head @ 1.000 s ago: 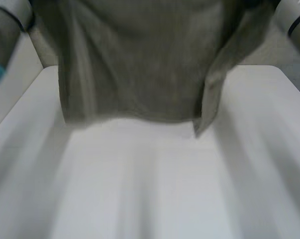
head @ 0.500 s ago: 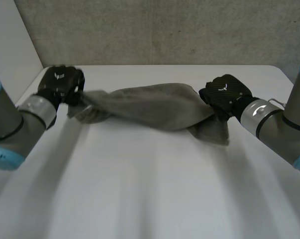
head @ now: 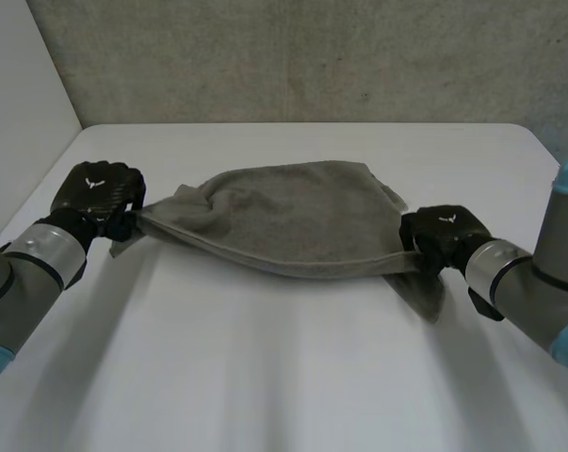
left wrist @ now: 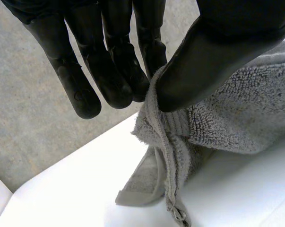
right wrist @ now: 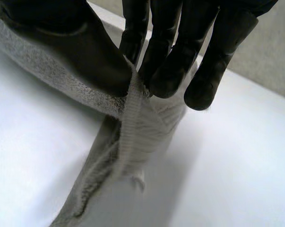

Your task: Fold the towel.

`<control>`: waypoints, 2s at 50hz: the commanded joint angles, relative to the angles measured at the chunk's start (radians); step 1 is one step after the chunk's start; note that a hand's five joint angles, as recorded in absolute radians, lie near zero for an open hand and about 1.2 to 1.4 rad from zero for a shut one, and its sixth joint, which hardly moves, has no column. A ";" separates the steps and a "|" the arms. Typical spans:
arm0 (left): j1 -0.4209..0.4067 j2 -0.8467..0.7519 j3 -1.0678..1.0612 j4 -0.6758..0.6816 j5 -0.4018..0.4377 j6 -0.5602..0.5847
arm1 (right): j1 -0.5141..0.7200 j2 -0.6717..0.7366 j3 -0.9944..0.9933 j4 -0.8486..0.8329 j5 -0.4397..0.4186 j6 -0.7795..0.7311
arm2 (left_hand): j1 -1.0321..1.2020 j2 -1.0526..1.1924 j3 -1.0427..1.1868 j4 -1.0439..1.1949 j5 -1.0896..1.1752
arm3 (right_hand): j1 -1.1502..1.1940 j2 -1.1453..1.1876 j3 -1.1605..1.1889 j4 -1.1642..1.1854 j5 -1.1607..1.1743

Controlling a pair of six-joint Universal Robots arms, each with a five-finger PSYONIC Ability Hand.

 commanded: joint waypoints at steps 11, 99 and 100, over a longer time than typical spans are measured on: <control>0.068 -0.020 0.019 0.018 -0.002 -0.006 | -0.001 0.051 0.065 -0.102 0.096 0.087 | 0.125 0.074 0.070 0.043 0.085 | -0.498 -0.472 -0.502 -0.508 -0.505; 0.048 -0.189 0.027 0.022 -0.015 0.092 | -0.120 -0.064 0.037 0.032 -0.003 -0.118 | -0.456 -0.507 -0.511 -0.538 -0.496 | 0.067 0.094 0.064 0.058 0.061; 0.046 -0.192 0.027 0.022 -0.015 0.092 | -0.120 -0.064 0.037 0.032 -0.001 -0.118 | -0.456 -0.507 -0.511 -0.538 -0.496 | 0.067 0.094 0.064 0.058 0.061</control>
